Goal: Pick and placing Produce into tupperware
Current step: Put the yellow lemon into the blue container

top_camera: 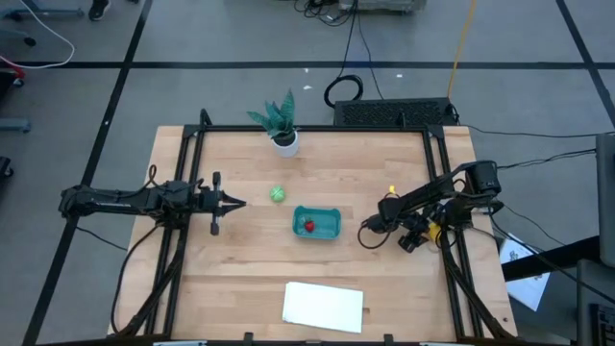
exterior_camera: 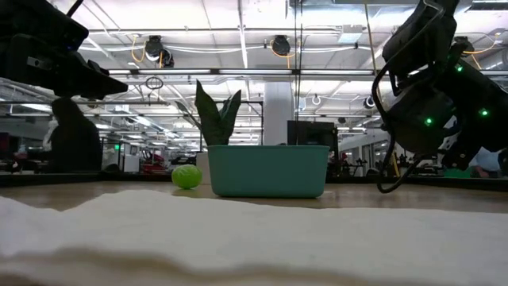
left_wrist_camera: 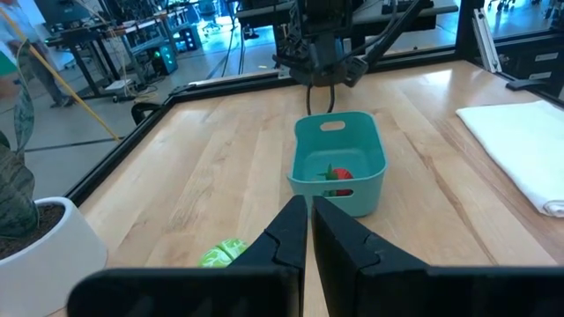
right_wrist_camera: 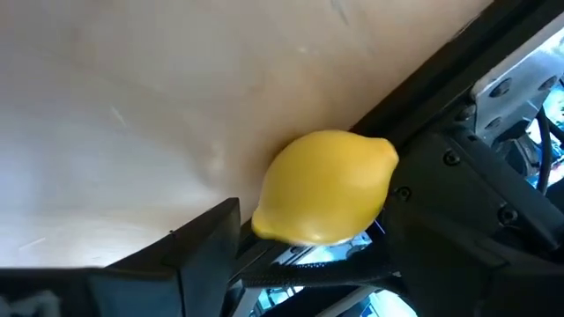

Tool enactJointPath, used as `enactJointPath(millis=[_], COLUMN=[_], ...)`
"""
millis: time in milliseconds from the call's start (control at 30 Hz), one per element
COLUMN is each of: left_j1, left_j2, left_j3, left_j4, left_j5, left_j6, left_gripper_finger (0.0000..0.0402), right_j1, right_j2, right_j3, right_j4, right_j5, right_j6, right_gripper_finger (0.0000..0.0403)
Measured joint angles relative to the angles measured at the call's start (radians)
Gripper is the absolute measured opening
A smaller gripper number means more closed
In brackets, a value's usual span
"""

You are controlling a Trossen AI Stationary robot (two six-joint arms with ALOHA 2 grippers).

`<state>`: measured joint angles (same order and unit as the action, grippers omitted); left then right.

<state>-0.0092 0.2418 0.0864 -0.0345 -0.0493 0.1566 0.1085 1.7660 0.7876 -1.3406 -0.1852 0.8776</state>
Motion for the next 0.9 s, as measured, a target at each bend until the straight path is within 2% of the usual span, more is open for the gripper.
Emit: enactJointPath(millis=[300, 900], left_j1=[0.000, 0.000], left_j2=[0.000, 0.000], left_j3=[0.000, 0.000], left_j4=[0.000, 0.000], left_j5=[0.006, 0.006], left_j6=[-0.001, -0.005], left_gripper_finger=[0.0026, 0.0026], right_j1=[-0.002, -0.002], right_j2=[0.000, -0.001], right_j3=[-0.024, -0.031], right_j4=[0.043, 0.050], right_j5=[-0.003, -0.030], right_j6=[0.025, -0.007], right_gripper_finger=[0.0229, 0.0207])
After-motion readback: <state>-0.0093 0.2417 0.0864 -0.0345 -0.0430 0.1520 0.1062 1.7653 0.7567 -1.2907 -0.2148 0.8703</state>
